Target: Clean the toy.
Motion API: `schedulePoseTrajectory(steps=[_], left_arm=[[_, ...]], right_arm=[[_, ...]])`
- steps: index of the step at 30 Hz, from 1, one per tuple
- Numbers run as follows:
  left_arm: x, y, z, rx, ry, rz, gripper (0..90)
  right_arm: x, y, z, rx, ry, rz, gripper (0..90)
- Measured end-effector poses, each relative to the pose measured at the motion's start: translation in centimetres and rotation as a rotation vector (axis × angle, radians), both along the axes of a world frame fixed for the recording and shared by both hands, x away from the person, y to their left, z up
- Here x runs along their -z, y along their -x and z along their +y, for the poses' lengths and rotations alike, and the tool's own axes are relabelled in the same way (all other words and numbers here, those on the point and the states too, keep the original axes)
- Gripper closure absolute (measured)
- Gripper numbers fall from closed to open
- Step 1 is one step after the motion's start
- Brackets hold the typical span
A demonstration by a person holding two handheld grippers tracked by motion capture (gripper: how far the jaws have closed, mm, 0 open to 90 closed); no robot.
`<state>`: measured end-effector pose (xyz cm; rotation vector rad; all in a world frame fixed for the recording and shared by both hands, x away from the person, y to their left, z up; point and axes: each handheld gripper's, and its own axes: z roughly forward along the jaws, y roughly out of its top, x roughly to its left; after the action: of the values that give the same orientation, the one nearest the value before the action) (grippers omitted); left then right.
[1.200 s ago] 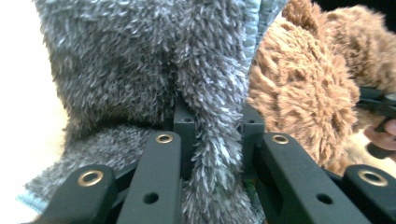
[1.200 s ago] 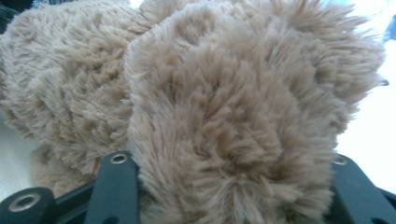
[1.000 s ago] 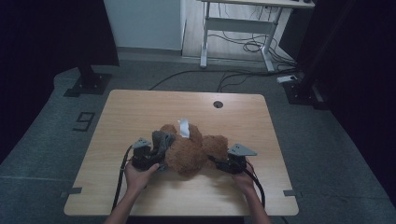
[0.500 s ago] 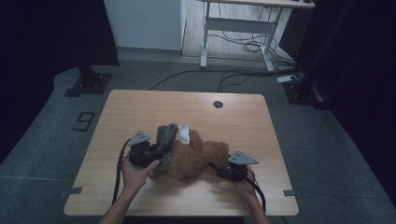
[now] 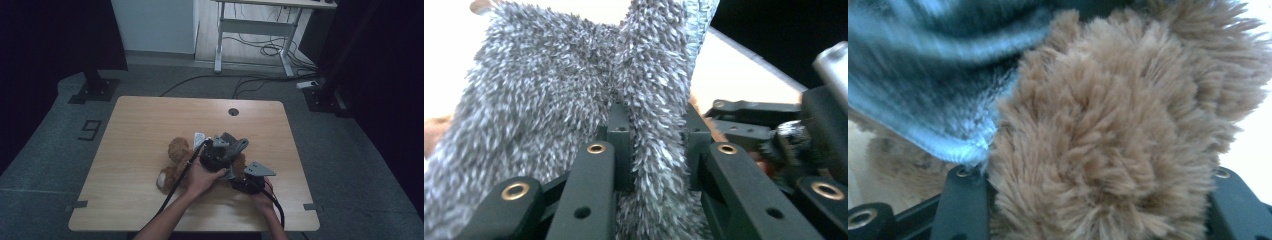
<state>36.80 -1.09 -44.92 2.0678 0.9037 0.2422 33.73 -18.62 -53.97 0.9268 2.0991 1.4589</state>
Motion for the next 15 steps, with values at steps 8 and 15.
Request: schedulePoseTrajectory(steps=[8,15], left_arm=[[0.7,-0.5,3.7,-0.062,0.002,0.015,74.6],[0.3,-0.1,7.8,-0.109,0.054,-0.021,75.4]], right_arm=[[0.1,0.1,0.1,0.01,0.007,-0.01,42.7],[0.2,0.2,0.1,0.015,-0.001,-0.018,42.7]])
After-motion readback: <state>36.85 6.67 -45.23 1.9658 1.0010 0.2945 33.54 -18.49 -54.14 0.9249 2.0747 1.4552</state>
